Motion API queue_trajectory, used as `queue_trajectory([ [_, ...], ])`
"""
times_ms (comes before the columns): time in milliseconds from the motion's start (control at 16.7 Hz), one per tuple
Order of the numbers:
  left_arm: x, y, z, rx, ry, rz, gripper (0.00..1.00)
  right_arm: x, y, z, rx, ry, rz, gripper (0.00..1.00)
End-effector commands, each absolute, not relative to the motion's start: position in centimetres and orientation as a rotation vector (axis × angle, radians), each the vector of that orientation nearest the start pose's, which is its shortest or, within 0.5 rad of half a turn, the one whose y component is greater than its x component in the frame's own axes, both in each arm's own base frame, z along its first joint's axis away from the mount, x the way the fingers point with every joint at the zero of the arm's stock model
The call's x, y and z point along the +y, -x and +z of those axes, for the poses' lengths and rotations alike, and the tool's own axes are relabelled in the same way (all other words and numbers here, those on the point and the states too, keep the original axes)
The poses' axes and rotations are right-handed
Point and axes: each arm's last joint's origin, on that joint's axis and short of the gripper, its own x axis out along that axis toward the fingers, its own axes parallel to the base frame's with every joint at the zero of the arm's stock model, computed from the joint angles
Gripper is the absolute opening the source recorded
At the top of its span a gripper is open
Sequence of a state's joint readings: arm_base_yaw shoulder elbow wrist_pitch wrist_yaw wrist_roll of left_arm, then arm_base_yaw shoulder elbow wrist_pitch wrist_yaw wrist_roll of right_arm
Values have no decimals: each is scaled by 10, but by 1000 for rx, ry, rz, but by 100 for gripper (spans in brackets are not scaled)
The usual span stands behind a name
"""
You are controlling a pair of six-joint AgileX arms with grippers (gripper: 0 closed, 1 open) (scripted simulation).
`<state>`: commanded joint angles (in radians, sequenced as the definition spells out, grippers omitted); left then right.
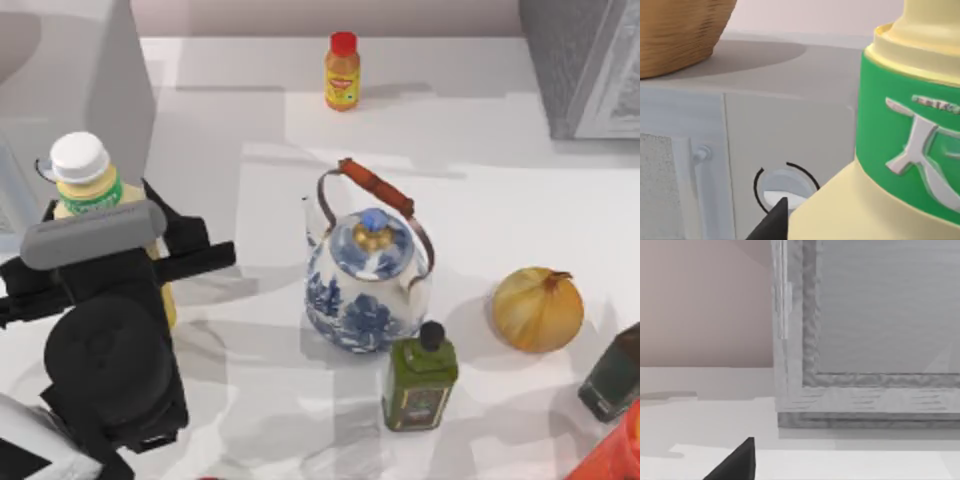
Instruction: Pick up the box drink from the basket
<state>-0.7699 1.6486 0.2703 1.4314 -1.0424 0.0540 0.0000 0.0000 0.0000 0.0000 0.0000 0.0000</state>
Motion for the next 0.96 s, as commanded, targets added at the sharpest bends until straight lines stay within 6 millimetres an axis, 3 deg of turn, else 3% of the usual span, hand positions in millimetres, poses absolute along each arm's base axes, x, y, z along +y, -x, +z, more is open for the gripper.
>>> queue_trajectory([
  [600,-143,-187,137,-12,-2,290,98,-1,-106,160,0,0,0,100],
  [960,-143,-187,137,-12,-2,290,100,-1,-106,160,0,0,0,100],
])
